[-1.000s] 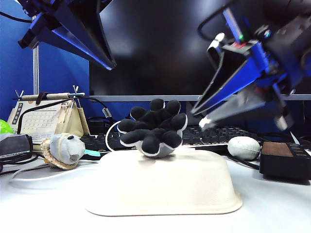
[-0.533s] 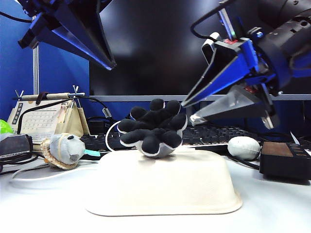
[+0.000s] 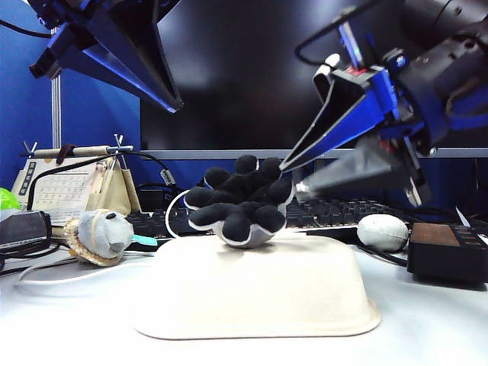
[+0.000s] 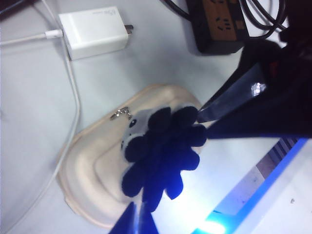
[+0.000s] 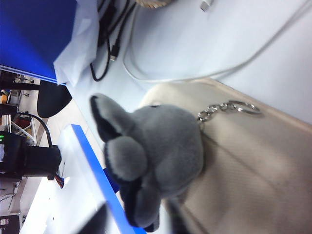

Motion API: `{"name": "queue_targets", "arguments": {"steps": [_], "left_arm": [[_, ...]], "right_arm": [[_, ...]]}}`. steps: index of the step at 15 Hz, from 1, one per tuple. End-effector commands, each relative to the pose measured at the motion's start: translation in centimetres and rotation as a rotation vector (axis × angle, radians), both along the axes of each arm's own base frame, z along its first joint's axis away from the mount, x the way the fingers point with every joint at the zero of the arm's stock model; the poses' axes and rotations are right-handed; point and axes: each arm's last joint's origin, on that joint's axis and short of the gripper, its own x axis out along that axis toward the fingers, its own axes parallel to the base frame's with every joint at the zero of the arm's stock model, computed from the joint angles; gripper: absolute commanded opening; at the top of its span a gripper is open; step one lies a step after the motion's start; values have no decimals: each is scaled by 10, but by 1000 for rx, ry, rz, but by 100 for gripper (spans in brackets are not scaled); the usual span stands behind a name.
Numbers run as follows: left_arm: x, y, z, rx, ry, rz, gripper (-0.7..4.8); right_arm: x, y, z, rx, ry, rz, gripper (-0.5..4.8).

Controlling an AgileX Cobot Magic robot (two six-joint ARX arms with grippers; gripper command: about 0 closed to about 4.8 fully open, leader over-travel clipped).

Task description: Place the tilting octopus upright.

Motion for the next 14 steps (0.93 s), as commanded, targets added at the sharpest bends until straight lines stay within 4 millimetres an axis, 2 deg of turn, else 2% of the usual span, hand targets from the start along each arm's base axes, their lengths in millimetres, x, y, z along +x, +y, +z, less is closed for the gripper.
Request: {"name": "queue_targets", "arguments": {"steps": [1,14], "left_arm": [[1,-1,2,-13,-11,-4,22],[2,-2,3,-31,-31,-4,22]], "right_arm": [[3,3,-1,9,-5,11,203],[8,8,-6,66,6,68,203]]}}
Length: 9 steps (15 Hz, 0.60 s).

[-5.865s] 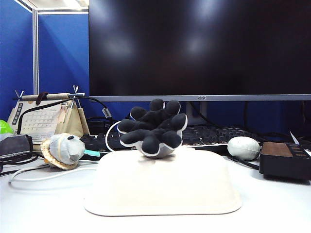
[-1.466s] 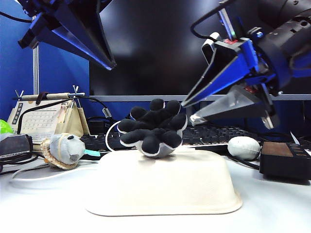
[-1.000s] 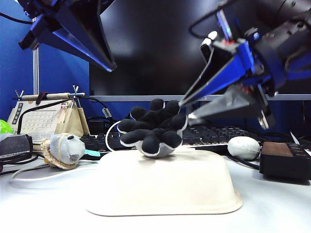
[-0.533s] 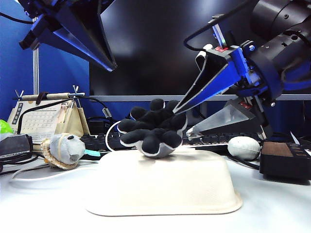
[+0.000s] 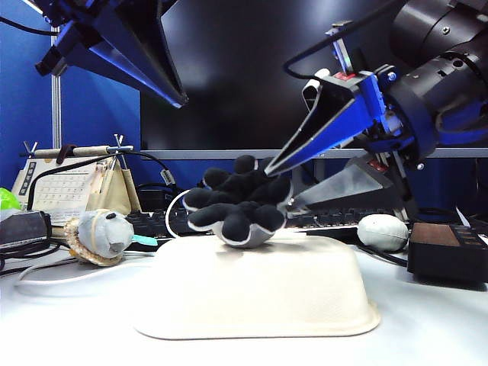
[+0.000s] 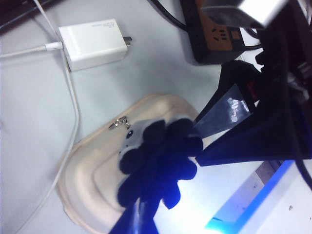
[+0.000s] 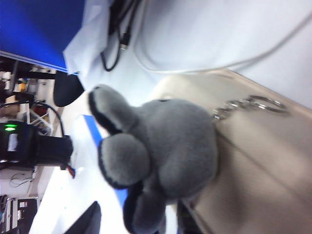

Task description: Place the tilting octopus upright.

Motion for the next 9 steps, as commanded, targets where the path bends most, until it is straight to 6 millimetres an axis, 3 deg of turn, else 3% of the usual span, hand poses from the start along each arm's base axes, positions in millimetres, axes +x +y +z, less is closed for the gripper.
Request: {"name": "queue_targets", "arguments": {"steps": [1,7,8,9], "left_arm": [[0,-1,2,-12,-9,-4,22],[0,-1,2,-12,-9,-4,22],[0,-1,1,-11,-8,-4,22],[0,-1,1,-11,-8,-4,22]], "right_arm": [[4,2,3,21,-25,6,203],[9,8,-5,-20,-30,-20,209],[10,8,-5,-37,-37,-37,142],[11,8,-5,-34,-50,-41,33]]}}
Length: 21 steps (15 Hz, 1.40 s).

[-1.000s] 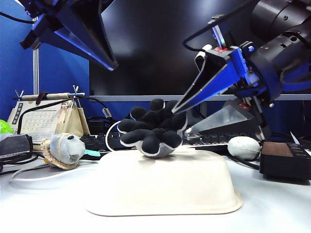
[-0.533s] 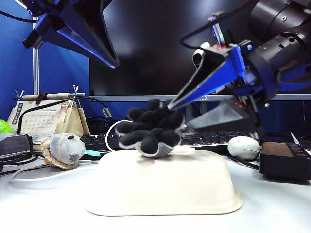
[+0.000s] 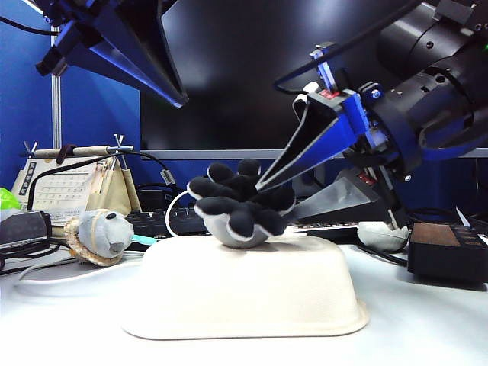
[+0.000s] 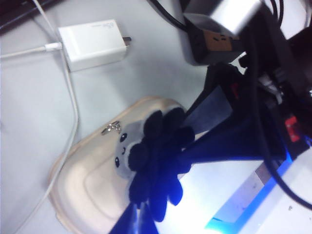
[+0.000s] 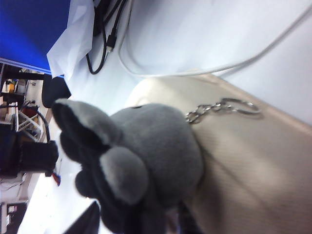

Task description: Place the tilting octopus upright.

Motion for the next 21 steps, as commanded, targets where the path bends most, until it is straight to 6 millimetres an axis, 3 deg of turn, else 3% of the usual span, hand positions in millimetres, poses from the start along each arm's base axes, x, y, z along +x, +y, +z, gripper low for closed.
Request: {"name": "queue_targets", "arguments": {"steps": [1,8,13,17,21], "left_arm": [[0,0,1,-10,-7,-4,22],[0,0,2,-11,-9,-4,22],[1,-1,3,-22,-22,-4,22],[2,-2,3,-28,-29,-4,22],[2,-2,4,-35,-38,-4,22]], "right_arm": [[5,2,6,19,-66,-12,-3],[6,3,11,35,-164,17,-3],[-7,-5,42,20,-401,51,-3],[-22,-20,40,-333,-585,68,-3],[-23,-13,42,-417,-678,46,-3]]}}
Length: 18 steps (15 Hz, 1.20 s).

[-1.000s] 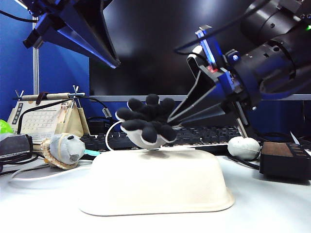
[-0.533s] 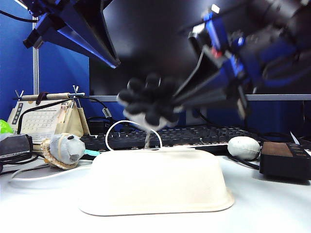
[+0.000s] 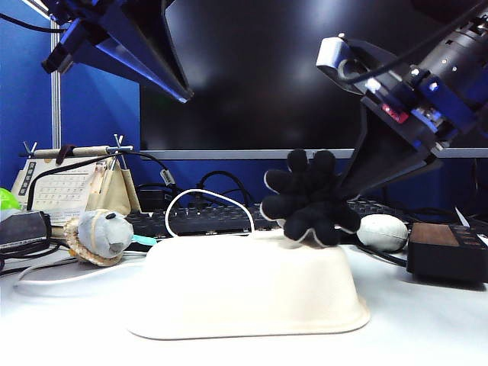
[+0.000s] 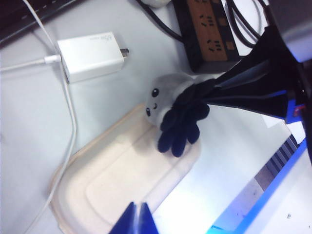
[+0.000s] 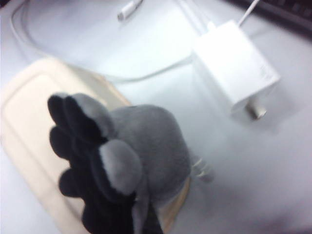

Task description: Place the tilting octopus upright.

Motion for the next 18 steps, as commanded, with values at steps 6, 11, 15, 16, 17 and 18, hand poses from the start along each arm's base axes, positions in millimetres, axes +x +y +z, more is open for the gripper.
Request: {"name": "queue_targets", "arguments": {"steps": [6,11,15,16,17,18], "left_arm": [[1,-1,2,-15,-14,-4,22],[0,0,1,-6,-4,-4,22],[0,0,1,2,-11,-11,22],[0,0,1,8,-22,-22,22],[0,0,1,8,-22,-22,22],[0,0,1,7,-23,-22,22]], "right_arm": [[-39,68,18,-296,-518,-8,-3],[-44,73,20,-383,-614,6,-3],[-48,74,20,-480,-668,19,-3],[-51,77,20,-499,-689,58,-3],[-54,78,19,-506,-699,78,-3],[-54,78,19,-520,-698,90,-3]]}}
